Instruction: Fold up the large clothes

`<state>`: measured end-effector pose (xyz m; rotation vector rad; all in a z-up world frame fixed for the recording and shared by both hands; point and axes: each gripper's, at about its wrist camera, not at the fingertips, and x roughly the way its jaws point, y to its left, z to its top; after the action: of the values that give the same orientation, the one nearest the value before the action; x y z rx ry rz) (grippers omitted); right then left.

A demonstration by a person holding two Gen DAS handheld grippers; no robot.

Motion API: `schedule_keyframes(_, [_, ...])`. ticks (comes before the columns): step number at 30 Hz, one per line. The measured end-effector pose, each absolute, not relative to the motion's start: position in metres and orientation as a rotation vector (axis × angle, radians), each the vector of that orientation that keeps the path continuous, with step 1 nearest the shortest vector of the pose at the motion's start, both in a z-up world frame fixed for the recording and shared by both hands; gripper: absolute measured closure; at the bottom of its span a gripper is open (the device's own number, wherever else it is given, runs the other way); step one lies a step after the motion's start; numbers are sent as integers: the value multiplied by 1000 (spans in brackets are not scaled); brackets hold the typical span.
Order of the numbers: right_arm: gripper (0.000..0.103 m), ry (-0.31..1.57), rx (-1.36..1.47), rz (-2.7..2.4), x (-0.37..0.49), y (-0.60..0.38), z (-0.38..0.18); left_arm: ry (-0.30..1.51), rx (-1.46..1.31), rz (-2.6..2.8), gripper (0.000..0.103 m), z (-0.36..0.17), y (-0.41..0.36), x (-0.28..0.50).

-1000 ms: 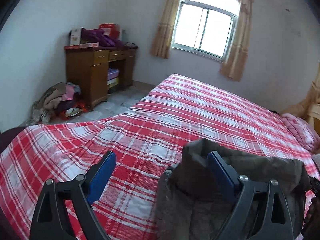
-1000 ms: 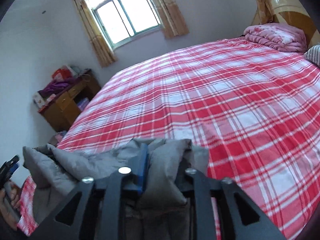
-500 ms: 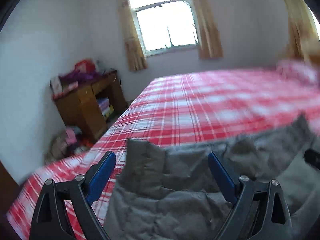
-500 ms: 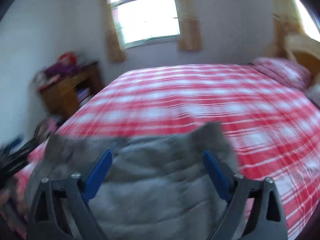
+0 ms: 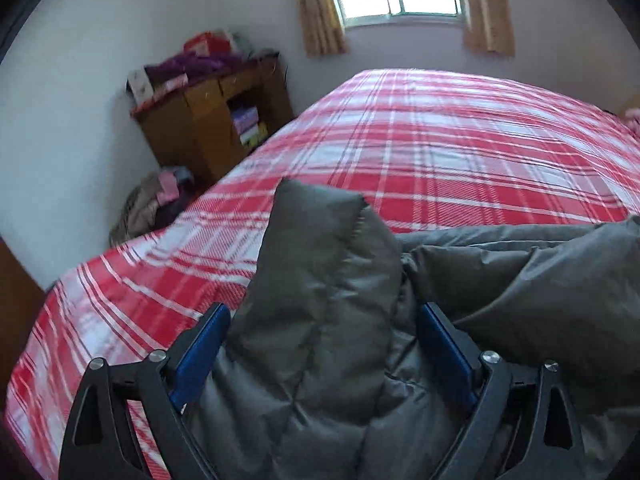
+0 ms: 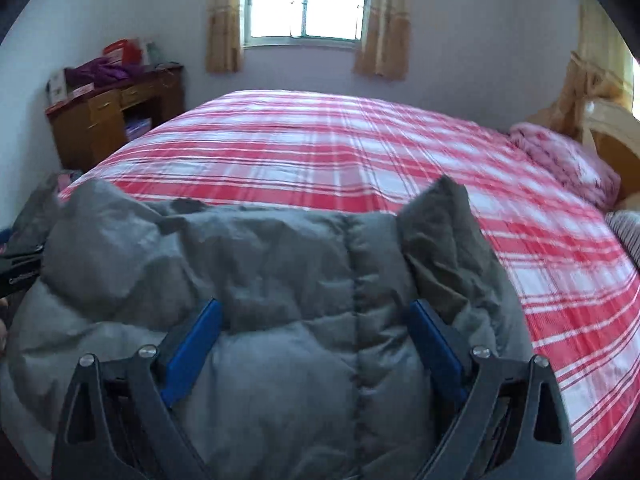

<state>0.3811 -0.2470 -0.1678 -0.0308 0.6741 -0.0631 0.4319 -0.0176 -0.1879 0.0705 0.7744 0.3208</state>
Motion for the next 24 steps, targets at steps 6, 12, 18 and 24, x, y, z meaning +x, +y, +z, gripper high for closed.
schedule_keyframes(6, [7,695,62,-85,385,-266,-178,810,11,293,1,-205,-10,449])
schedule_keyframes(12, [7,724,126,-77,390,-275,-184,843,-31,269,1,-214,-9,456])
schedule_keyframes(18, [6,754,121,-86,393,-272,-190,856,-24,278,1,-218,-12,459])
schedule_keyframes(24, [5,793,106,-97,399,-273,-195,878,-7,288,1,-221,-13,461])
